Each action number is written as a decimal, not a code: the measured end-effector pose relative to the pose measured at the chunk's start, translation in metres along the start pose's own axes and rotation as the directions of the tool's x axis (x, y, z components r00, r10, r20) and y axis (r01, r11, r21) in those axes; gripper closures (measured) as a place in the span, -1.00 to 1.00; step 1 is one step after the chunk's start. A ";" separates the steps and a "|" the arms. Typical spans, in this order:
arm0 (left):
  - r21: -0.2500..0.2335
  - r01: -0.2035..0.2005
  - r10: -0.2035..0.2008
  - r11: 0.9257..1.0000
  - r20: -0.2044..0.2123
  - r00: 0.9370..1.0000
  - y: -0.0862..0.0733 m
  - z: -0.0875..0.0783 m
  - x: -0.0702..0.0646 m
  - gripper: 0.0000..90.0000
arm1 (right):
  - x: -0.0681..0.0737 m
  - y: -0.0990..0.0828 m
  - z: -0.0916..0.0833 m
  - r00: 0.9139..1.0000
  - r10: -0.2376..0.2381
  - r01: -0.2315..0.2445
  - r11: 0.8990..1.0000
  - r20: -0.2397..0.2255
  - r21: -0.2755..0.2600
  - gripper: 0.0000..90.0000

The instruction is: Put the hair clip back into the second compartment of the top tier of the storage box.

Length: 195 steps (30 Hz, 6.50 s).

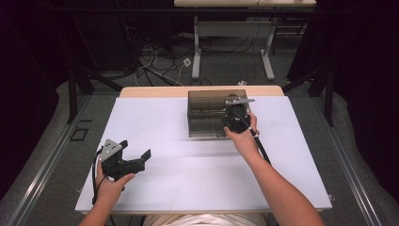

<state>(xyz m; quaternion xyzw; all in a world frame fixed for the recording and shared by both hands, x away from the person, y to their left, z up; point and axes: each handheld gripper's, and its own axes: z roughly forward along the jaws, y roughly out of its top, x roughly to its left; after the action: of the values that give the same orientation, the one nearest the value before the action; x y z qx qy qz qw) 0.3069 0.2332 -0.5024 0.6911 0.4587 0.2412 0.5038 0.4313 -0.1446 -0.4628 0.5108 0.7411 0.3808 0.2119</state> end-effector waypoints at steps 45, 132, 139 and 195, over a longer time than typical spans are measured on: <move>0.002 0.001 -0.001 1.000 0.000 1.000 0.000 0.000 0.000 -0.98 | -0.002 0.003 0.015 0.999 -0.001 0.000 1.000 0.034 0.024 0.95; 0.022 0.007 -0.007 1.000 0.013 1.000 0.002 0.003 0.003 -0.97 | 0.012 -0.038 -0.057 0.991 -0.121 0.117 0.990 -0.056 -0.074 -1.00; 0.023 0.009 -0.009 1.000 0.015 1.000 0.002 0.003 0.003 -0.97 | 0.009 -0.054 -0.065 0.990 -0.130 0.125 0.989 -0.063 -0.077 -1.00; 0.025 0.020 -0.021 0.999 0.010 1.000 0.001 0.005 0.004 -0.97 | -0.100 -0.130 -0.075 0.990 0.096 -0.089 0.994 0.105 -0.063 -0.99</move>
<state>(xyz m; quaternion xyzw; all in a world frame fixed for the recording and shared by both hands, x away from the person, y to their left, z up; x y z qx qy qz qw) 0.3131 0.2338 -0.5036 0.6938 0.4662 0.2267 0.4999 0.3398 -0.2867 -0.5254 0.5580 0.6926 0.3837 0.2484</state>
